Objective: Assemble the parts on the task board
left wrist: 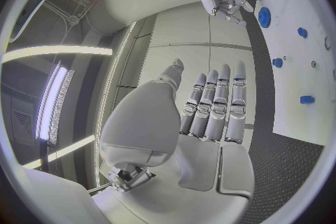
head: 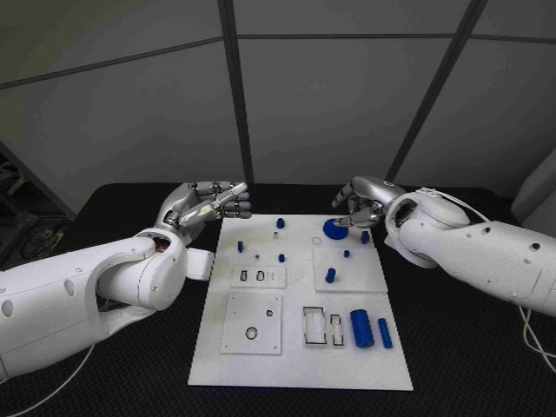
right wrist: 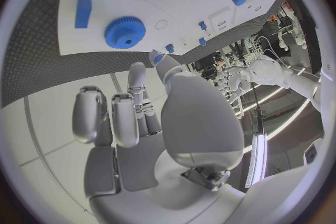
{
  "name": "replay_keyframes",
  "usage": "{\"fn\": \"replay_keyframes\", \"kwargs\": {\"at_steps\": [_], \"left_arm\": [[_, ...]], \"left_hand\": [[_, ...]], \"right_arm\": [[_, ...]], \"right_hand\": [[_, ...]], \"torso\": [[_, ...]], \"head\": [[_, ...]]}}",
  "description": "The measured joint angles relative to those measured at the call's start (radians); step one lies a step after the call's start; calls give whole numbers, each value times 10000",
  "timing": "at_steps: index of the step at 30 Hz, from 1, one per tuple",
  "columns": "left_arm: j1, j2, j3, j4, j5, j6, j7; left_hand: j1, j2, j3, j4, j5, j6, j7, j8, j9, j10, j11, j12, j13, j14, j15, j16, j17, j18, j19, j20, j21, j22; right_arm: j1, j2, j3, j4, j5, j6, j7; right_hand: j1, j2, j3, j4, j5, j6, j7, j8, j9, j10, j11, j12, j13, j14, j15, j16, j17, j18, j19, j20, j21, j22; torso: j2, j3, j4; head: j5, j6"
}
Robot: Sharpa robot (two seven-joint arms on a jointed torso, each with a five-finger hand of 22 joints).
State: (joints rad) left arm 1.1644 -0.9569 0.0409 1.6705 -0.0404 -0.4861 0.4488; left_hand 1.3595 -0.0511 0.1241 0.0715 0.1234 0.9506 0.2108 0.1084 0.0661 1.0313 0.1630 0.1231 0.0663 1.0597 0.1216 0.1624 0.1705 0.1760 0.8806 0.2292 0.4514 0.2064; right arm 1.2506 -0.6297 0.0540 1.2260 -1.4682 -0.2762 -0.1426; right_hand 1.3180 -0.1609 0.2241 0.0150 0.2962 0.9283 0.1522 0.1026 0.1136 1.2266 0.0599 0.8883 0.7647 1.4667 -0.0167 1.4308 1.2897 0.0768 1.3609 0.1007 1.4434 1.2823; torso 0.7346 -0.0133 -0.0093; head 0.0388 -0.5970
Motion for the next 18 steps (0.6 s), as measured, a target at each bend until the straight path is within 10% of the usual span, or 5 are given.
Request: {"fn": "replay_keyframes", "kwargs": {"at_steps": [5,18], "left_arm": [[0,-7,-1,-38,0,10,0],[-3,37,-3,-120,-1,28,-2]], "left_hand": [[0,0,0,0,0,0,0,0,0,0,0,0,0,0,0,-35,5,0,0,0,0,0],[0,0,0,0,0,0,0,1,0,0,0,0,0,0,0,-35,5,0,0,0,0,0]], "right_arm": [[2,-81,41,-217,468,524,-147],[-2,364,61,-773,974,1346,-429]], "right_hand": [[115,115,-498,468,147,-358,109,177,88,283,138,2544,2701,-17,97,514,185,-155,210,135,152,259],[282,178,-802,773,195,-623,180,364,155,385,241,3261,3563,19,205,849,183,-152,352,208,264,258]], "torso": [[1,4,-1],[28,2,-5]], "head": [[-36,27],[-65,-19]]}}
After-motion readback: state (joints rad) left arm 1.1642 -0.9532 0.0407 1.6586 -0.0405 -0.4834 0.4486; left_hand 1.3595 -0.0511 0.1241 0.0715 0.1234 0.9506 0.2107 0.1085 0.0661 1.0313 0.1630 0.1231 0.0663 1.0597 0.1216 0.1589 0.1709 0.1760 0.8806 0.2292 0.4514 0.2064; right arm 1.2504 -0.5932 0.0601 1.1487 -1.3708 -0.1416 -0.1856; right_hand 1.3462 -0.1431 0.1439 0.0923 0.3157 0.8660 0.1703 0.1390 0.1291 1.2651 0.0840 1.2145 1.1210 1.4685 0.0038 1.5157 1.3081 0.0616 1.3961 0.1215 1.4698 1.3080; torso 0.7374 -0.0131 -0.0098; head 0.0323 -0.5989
